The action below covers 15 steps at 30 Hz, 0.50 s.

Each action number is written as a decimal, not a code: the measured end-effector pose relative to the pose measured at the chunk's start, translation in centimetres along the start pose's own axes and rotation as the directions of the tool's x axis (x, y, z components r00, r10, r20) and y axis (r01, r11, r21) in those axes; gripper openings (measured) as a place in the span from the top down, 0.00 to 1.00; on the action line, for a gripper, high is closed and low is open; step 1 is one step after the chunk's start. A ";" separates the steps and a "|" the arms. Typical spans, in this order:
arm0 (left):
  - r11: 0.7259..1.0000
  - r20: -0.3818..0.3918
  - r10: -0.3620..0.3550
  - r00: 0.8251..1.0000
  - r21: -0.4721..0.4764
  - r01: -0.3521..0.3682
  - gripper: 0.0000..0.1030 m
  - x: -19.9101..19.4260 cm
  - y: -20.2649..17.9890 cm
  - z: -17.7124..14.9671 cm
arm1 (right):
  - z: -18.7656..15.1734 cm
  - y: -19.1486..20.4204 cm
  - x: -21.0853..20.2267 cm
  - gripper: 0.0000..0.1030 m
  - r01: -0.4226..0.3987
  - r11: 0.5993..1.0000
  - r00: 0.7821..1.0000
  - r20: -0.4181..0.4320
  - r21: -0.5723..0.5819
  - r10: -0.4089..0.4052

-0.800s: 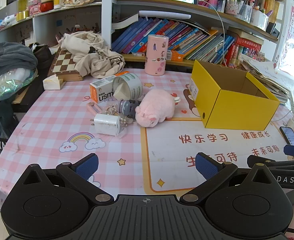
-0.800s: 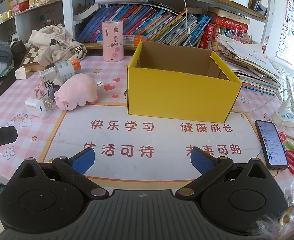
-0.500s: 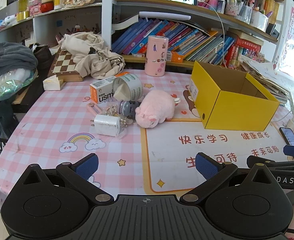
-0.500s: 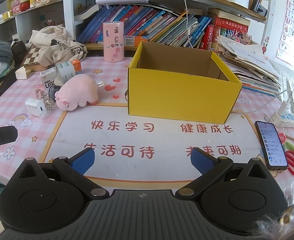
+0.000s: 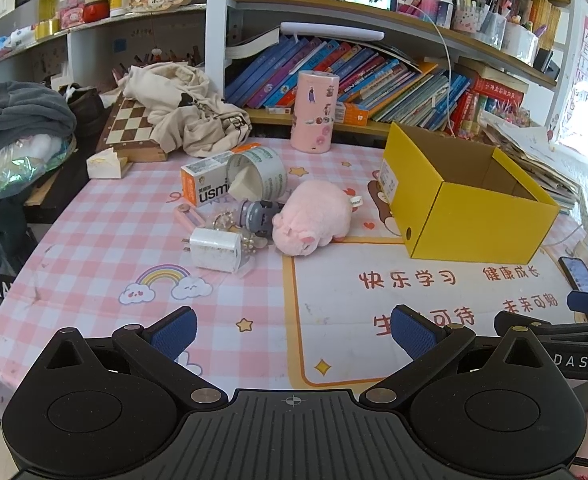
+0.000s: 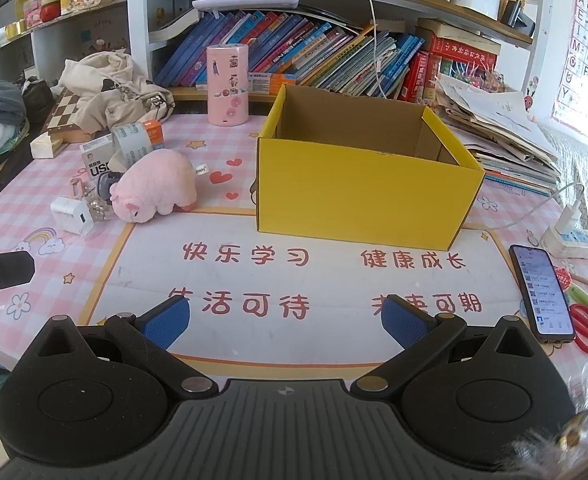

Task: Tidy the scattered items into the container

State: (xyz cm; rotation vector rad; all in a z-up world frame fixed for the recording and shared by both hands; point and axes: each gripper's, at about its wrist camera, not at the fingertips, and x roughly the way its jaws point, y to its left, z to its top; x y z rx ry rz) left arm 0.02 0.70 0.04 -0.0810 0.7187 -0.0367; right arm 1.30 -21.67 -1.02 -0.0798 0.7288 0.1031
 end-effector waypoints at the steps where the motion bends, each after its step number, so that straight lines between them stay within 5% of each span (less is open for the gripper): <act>1: 1.000 0.000 0.000 1.000 0.000 0.000 0.00 0.0 0.0 0.0 | 0.0 0.0 0.0 0.00 -0.001 1.000 1.000 0.001 0.000 0.001; 15: 1.000 -0.001 -0.003 1.000 0.003 0.003 0.00 0.1 0.3 -0.1 | 0.0 0.1 0.1 0.00 0.003 1.000 1.000 0.001 -0.002 -0.003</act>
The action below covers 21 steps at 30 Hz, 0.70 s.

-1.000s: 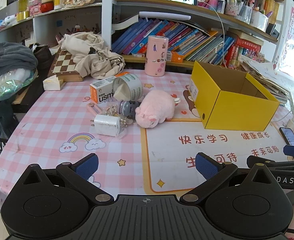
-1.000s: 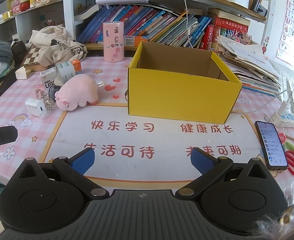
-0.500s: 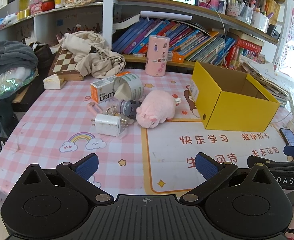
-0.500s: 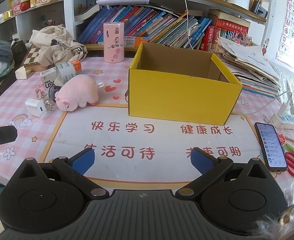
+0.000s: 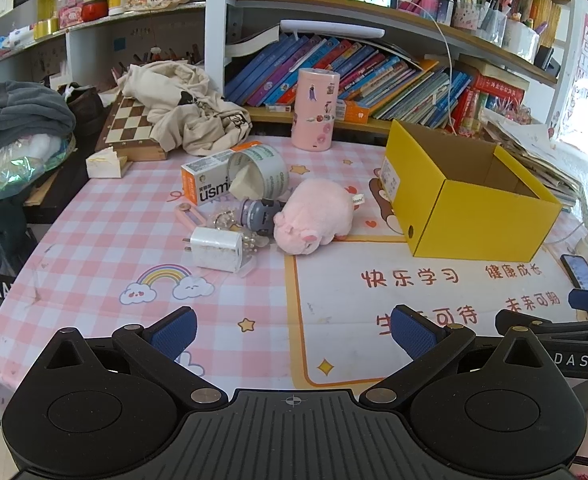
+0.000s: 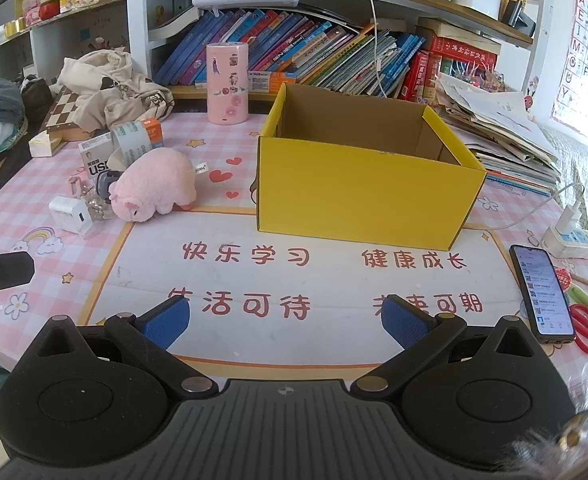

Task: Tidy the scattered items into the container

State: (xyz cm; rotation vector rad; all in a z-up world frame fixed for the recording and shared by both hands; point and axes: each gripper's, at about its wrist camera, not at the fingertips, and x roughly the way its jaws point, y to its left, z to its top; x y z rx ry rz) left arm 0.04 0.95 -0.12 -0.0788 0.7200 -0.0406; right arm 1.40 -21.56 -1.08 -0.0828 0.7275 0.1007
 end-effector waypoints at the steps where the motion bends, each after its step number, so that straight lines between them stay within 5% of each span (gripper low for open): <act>1: 1.000 -0.001 -0.001 1.000 0.001 0.001 0.00 0.1 0.1 0.0 | 0.0 0.0 -0.1 0.00 0.001 1.000 1.000 0.001 0.000 -0.001; 21: 0.999 -0.003 -0.027 1.000 0.023 0.027 0.00 0.5 -0.5 0.2 | 0.3 0.5 0.0 0.00 0.014 1.000 1.000 0.009 -0.018 -0.014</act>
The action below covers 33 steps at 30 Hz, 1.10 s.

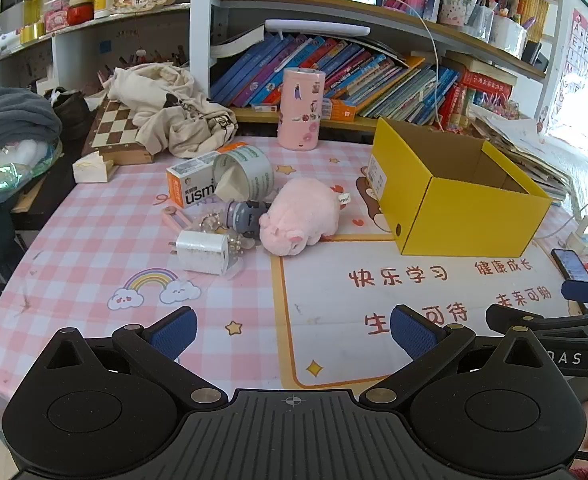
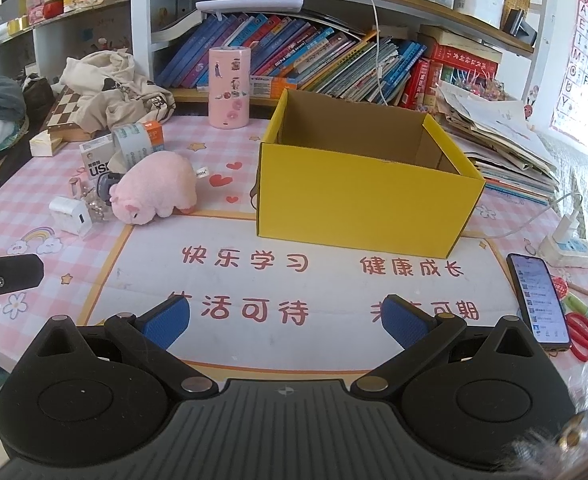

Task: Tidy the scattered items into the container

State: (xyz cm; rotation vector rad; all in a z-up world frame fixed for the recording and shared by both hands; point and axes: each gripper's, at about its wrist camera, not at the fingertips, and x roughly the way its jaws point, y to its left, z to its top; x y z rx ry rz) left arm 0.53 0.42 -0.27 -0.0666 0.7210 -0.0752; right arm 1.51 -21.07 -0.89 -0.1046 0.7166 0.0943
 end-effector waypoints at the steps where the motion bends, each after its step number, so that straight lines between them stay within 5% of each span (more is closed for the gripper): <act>1: 1.000 0.001 0.000 1.000 -0.002 0.000 0.00 0.0 0.0 0.0 | 0.0 0.0 0.0 0.00 0.001 1.000 1.000 0.000 0.000 -0.001; 33: 1.000 -0.004 0.003 1.000 -0.010 -0.003 0.00 -0.6 0.4 -0.3 | 0.0 0.7 -0.2 0.00 -0.030 0.999 1.000 -0.007 -0.039 0.030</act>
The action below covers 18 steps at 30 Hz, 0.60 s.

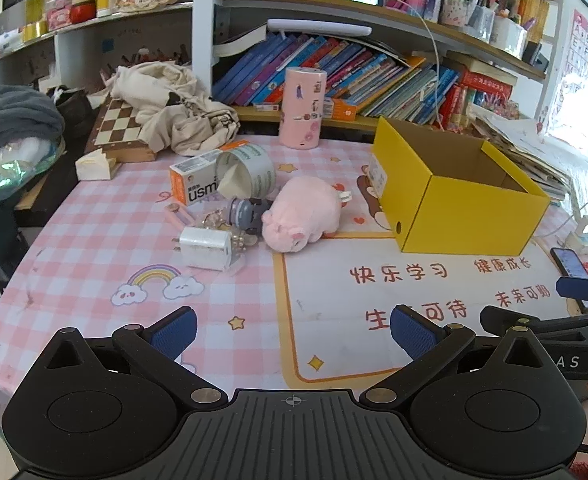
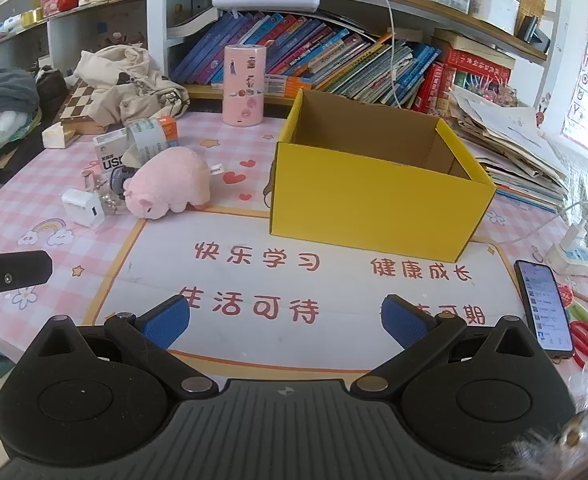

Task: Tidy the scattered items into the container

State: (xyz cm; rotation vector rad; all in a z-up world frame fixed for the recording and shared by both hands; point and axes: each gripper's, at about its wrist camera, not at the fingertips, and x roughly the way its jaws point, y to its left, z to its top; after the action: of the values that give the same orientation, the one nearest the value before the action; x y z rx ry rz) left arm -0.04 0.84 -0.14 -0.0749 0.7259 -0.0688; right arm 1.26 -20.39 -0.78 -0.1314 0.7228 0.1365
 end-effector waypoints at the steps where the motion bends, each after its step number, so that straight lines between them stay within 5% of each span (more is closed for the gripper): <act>1: 1.000 -0.001 0.002 1.000 -0.003 -0.002 0.00 0.0 0.0 0.0 | 0.0 0.1 0.0 0.00 -0.001 1.000 1.000 -0.001 -0.004 0.001; 18: 0.999 0.022 -0.012 1.000 0.031 0.011 0.00 -0.4 -0.3 0.1 | 0.0 0.1 -0.1 0.00 -0.002 1.000 1.000 0.003 0.001 0.002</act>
State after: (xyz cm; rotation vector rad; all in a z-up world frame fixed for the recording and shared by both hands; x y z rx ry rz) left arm -0.26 0.56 0.24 -0.0501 0.7021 -0.0903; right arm 1.17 -20.27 -0.76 -0.1297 0.7201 0.1379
